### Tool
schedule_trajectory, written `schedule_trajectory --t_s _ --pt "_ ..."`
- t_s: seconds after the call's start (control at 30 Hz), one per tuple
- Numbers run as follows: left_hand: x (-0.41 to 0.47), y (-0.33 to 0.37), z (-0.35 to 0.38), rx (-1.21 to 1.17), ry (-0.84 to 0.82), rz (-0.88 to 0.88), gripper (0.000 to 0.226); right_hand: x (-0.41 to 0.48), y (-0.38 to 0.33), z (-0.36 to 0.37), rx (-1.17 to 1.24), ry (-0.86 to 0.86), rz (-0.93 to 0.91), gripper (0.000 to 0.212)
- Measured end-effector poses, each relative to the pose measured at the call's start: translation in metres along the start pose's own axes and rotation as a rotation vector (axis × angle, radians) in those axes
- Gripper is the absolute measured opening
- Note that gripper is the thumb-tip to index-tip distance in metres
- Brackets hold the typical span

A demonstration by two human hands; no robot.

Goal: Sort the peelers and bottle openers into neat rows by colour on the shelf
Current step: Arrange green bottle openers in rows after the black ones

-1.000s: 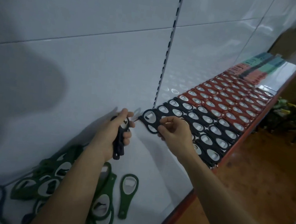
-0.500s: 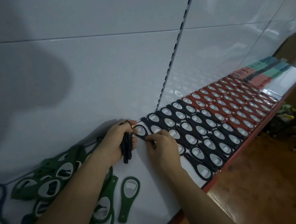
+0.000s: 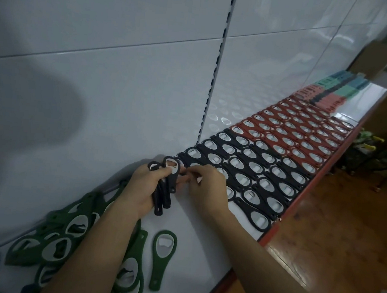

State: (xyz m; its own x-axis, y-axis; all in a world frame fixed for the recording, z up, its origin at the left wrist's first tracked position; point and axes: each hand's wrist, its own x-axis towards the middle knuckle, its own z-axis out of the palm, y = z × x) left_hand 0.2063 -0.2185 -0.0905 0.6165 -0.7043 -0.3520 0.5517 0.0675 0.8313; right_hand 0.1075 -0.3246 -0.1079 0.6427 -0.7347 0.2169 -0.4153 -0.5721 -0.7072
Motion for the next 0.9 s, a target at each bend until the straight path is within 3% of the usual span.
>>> schedule_trajectory --t_s 0.1,0.17,0.3,0.37,0.5,0.77,0.9 --pt "-0.003 0.001 0.003 0.033 0.013 0.066 0.019 0.001 -0.001 -0.022 0.345 -0.047 0.117 0.013" --pt "-0.001 -0.002 0.005 0.064 0.080 0.072 0.013 -0.006 -0.006 -0.033 0.466 -0.135 0.060 0.006" --pt "0.000 -0.010 0.011 0.113 0.151 0.046 0.016 -0.021 -0.002 -0.031 0.181 -0.188 -0.096 0.028" --pt "-0.001 -0.013 0.017 0.132 0.132 0.069 0.020 -0.024 0.005 -0.032 0.182 -0.143 -0.080 0.028" --pt "-0.006 -0.016 0.026 0.246 0.098 0.124 0.007 -0.032 0.008 -0.039 0.145 -0.097 -0.072 0.022" --pt "-0.009 -0.021 0.028 0.552 0.009 0.072 0.019 -0.049 0.021 -0.060 0.117 -0.055 0.050 0.025" --pt "-0.005 -0.026 0.023 1.074 0.211 0.438 0.015 -0.050 0.030 -0.062 -0.051 -0.108 0.059 0.026"
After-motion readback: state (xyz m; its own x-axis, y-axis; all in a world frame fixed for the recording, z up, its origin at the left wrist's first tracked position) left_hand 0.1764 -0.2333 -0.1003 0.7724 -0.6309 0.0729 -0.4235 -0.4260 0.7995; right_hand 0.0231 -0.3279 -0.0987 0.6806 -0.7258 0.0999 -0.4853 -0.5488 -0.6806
